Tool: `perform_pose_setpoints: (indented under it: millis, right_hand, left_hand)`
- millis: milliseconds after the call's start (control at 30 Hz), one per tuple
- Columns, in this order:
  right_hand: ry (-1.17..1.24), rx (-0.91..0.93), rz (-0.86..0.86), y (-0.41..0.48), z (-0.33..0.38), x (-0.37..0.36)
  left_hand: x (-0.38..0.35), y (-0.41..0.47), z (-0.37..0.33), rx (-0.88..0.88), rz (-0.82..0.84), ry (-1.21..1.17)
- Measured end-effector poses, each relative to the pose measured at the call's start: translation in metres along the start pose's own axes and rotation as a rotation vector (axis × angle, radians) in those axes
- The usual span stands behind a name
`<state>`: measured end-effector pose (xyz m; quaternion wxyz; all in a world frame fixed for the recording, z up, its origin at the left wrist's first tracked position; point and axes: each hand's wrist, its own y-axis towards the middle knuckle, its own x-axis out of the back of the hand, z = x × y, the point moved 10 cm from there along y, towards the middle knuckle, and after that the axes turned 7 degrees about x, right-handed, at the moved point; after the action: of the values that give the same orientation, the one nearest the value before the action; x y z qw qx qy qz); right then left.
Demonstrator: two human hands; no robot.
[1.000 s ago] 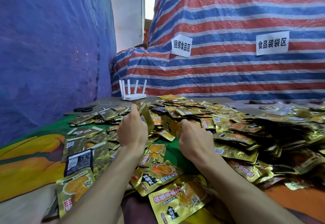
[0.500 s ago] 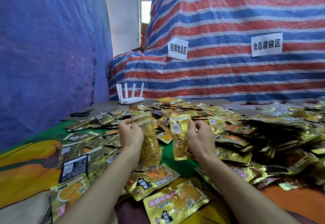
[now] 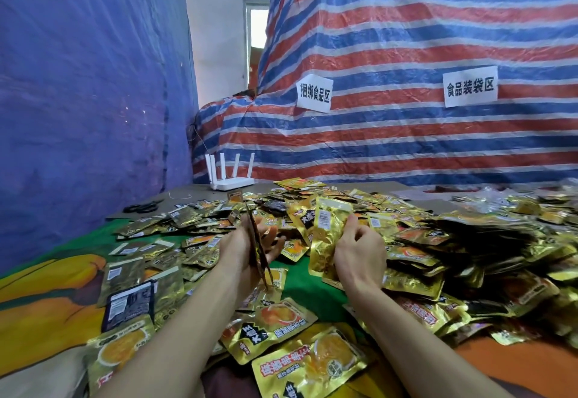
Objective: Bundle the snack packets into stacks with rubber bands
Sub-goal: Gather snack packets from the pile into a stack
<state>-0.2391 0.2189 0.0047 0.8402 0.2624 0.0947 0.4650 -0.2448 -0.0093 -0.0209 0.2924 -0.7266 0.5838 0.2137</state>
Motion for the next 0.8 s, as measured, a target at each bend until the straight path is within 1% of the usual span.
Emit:
perform_pose_setpoints:
  millis: [67, 167, 267, 333, 400, 433, 467, 500, 533, 567, 600, 633, 733, 800]
  right_hand:
    - [-0.036, 0.026, -0.007, -0.002, 0.003, 0.000]
    - [-0.057, 0.148, 0.062, -0.009, 0.017, -0.013]
    - [-0.053, 0.299, 0.166, -0.019, 0.034, -0.030]
    - [0.015, 0.339, 0.276, -0.024, 0.039, -0.041]
    - [0.119, 0.298, 0.415, -0.028, 0.039, -0.052]
    - [0.170, 0.261, 0.499, -0.031, 0.039, -0.057]
    - [0.206, 0.225, 0.591, -0.037, 0.039, -0.064]
    - [0.224, 0.197, 0.672, -0.044, 0.039, -0.070]
    - [0.237, 0.183, 0.715, -0.049, 0.039, -0.075]
    - [0.245, 0.175, 0.709, -0.051, 0.039, -0.076]
    - [0.248, 0.169, 0.660, -0.050, 0.037, -0.075]
    - [0.248, 0.164, 0.579, -0.047, 0.036, -0.072]
    - [0.289, 0.173, 0.314, -0.031, 0.035, -0.048]
    - [0.343, 0.140, 0.244, -0.024, 0.030, -0.038]
  left_hand:
    - [-0.010, -0.004, 0.005, -0.028, 0.005, 0.088]
    - [-0.019, -0.005, 0.020, -0.073, -0.061, 0.320]
    - [-0.011, -0.005, 0.018, -0.182, -0.252, 0.586]
    - [-0.004, -0.012, 0.010, -0.246, -0.369, 0.671]
    - [-0.002, -0.016, 0.003, -0.306, -0.420, 0.711]
    - [-0.002, -0.019, -0.002, -0.378, -0.431, 0.719]
    - [-0.006, -0.024, -0.010, -0.492, -0.416, 0.716]
    - [-0.013, -0.032, -0.018, -0.627, -0.373, 0.707]
    - [-0.020, -0.040, -0.025, -0.750, -0.321, 0.691]
    - [-0.025, -0.045, -0.027, -0.821, -0.268, 0.668]
    - [-0.030, -0.046, -0.026, -0.836, -0.205, 0.639]
    - [-0.035, -0.043, -0.021, -0.802, -0.126, 0.603]
    - [-0.056, -0.034, 0.002, -0.537, 0.209, 0.450]
    - [-0.067, -0.034, 0.020, -0.406, 0.374, 0.452]
